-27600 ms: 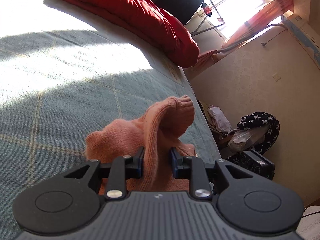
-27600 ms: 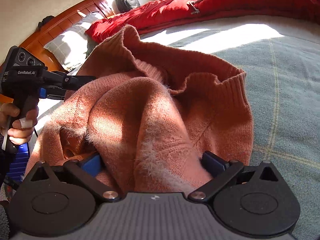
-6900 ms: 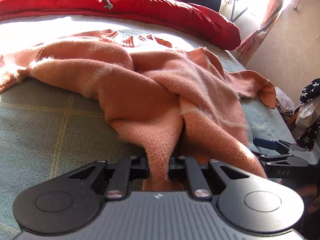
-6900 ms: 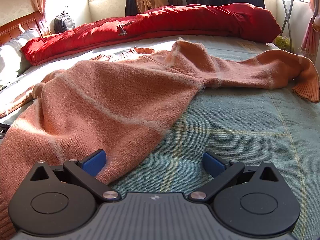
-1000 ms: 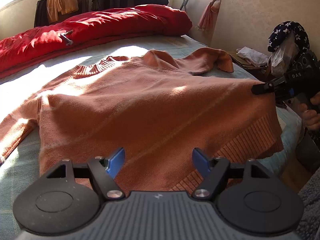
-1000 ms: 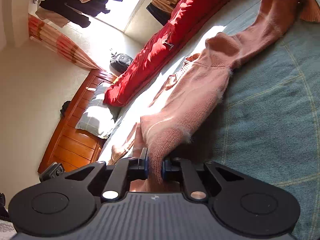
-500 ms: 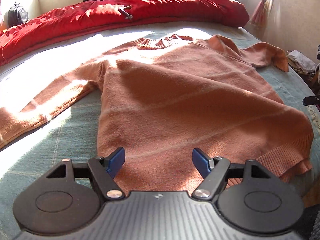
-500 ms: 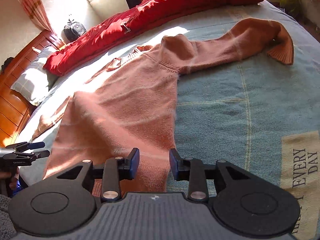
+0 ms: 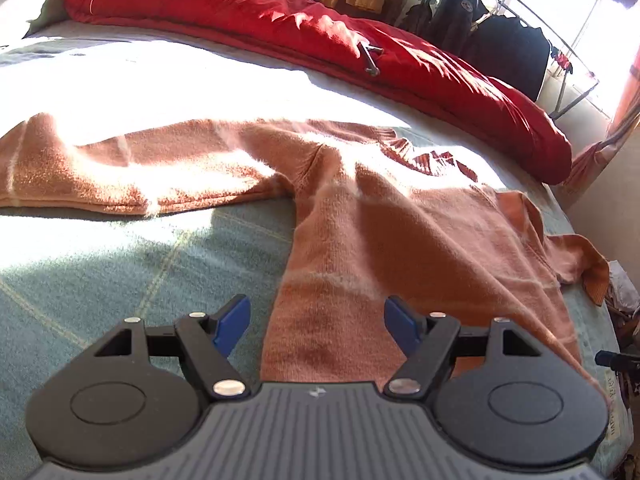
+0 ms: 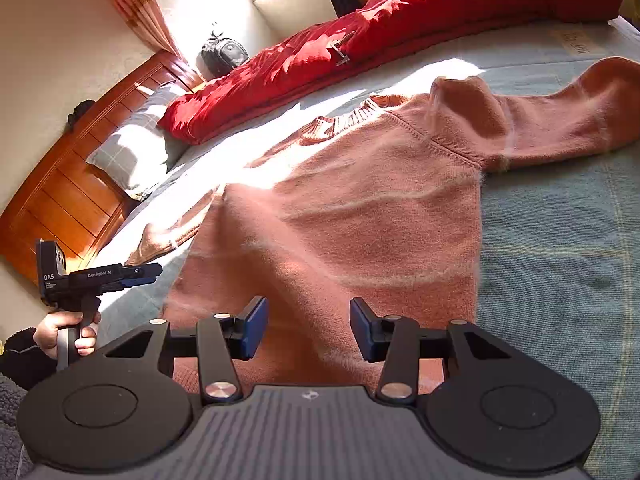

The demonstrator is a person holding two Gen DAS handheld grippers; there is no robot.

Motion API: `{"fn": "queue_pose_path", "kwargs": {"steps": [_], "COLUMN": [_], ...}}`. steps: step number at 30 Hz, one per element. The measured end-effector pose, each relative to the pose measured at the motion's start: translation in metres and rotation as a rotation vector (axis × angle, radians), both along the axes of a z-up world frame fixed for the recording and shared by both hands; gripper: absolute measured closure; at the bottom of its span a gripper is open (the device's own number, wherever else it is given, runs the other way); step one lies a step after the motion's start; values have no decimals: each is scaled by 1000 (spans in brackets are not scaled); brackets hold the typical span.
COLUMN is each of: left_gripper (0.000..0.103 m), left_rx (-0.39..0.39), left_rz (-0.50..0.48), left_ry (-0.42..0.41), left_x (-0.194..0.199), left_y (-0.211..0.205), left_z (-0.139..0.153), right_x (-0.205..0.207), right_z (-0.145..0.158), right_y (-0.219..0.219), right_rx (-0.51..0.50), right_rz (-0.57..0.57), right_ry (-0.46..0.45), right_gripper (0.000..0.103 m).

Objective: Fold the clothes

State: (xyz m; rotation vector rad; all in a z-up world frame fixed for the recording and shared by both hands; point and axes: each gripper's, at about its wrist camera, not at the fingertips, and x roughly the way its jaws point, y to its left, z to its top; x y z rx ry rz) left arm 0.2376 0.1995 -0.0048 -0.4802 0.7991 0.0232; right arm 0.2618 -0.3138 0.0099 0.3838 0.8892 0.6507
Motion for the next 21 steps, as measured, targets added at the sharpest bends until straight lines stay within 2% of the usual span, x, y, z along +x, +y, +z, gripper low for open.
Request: {"fn": "queue_pose_path", "kwargs": {"steps": [4, 7, 8, 10, 15, 17, 18, 20, 21], "left_gripper": [29, 32, 33, 33, 36, 60, 65, 92, 92], "left_rx": [-276, -430, -457, -485, -464, -447, -440, -425, -411], "left_rz": [82, 157, 174, 191, 197, 215, 233, 269, 279], "left_ry": [-32, -23, -14, -12, -49, -50, -52, -55, -61], "left_x": [47, 70, 76, 85, 107, 111, 111, 111, 110], "left_y": [39, 56, 58, 59, 55, 55, 57, 60, 62], "left_z": [-28, -58, -66, -78, -81, -83, -83, -85, -84], "right_x": [3, 3, 3, 4, 11, 14, 15, 17, 17], "right_z": [-1, -2, -2, -3, -6, -7, -6, -6, -5], "right_y": [3, 2, 2, 1, 5, 10, 11, 14, 14], "right_rx": [8, -2, -8, -18, -25, -32, -34, -31, -33], "right_rz": [-12, -32, -38, -52, -64, -59, -54, -47, -46], "right_ry": [3, 12, 15, 21, 30, 26, 24, 21, 20], "right_gripper": [53, 53, 53, 53, 53, 53, 53, 53, 53]}}
